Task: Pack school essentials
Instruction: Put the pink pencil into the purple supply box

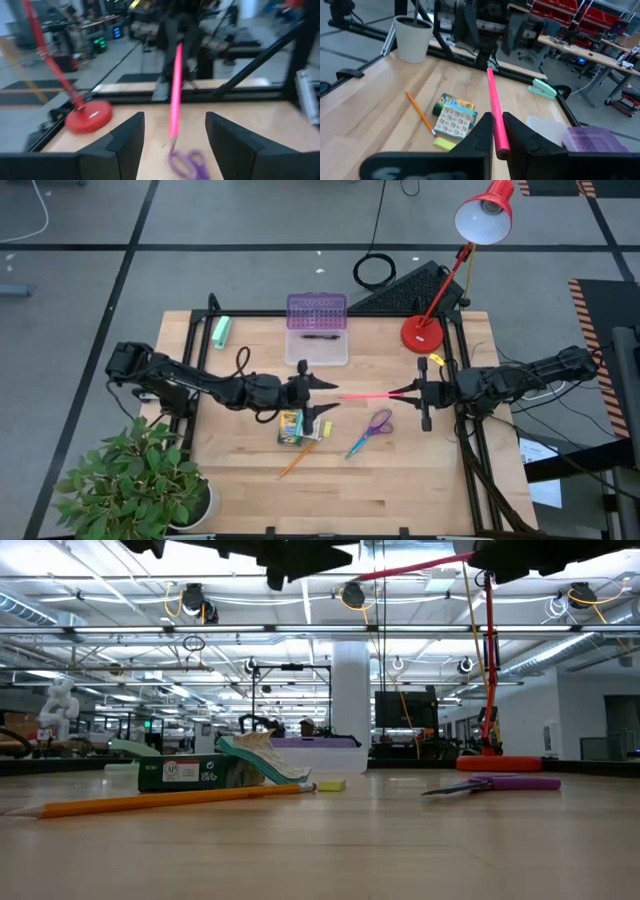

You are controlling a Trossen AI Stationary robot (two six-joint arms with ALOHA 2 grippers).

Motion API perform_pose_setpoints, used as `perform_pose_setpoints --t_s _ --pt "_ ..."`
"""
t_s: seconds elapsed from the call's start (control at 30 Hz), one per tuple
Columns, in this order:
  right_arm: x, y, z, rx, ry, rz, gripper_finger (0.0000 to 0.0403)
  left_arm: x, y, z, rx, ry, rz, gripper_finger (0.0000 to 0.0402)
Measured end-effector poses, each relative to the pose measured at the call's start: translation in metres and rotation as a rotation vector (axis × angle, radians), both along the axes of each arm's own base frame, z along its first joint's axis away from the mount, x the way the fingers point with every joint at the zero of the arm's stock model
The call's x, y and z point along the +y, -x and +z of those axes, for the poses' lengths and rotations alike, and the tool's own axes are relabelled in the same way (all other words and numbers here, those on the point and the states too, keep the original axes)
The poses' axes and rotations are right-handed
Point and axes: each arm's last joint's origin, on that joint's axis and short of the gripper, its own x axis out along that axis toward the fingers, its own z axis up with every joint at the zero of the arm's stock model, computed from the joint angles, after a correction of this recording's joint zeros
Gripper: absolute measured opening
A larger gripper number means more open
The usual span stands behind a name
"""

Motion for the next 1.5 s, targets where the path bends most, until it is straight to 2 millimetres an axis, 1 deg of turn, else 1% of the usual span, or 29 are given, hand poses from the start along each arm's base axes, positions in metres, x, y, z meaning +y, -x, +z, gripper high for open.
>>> perform_pose_setpoints --t_s 0.1,0.23,0.37,0.5,0.67,0.87,1.33,1.43,1.5 --pt "0.000 -0.002 0.000 -0.005 0.002 0.001 0.0018 0.005 -0.002 0.002 0.015 0.008 -0.004 0.0216" --pt "0.001 -0.004 -0.001 0.000 0.010 0.002 0.0018 0.007 -0.009 -0.002 0.032 0.009 0.005 0.0230" --pt "0.002 -0.006 -0.002 0.007 0.020 0.004 0.0018 0.006 -0.023 -0.009 0.085 0.009 0.009 0.0241" --pt "0.002 -0.008 -0.002 0.003 0.020 0.004 0.0018 0.005 -0.037 -0.006 0.119 0.008 -0.004 0.0233" --pt "0.002 -0.009 -0.002 -0.002 0.019 0.004 0.0018 0.004 -0.046 -0.002 0.159 0.010 -0.003 0.0204" --pt "0.002 -0.009 -0.002 -0.005 0.018 0.004 0.0018 0.004 -0.047 -0.002 0.187 0.017 0.000 0.0156" --pt "0.002 -0.009 -0.001 -0.009 0.017 0.004 0.0018 0.003 -0.047 -0.002 0.188 0.005 -0.001 0.0018" --pt "0.002 -0.009 -0.001 -0.009 0.016 0.005 0.0018 0.003 -0.047 -0.002 0.188 0.006 -0.004 0.0017" --pt "0.002 -0.009 -0.001 -0.009 0.016 0.005 0.0018 0.003 -0.047 -0.002 0.185 0.010 -0.001 0.0029"
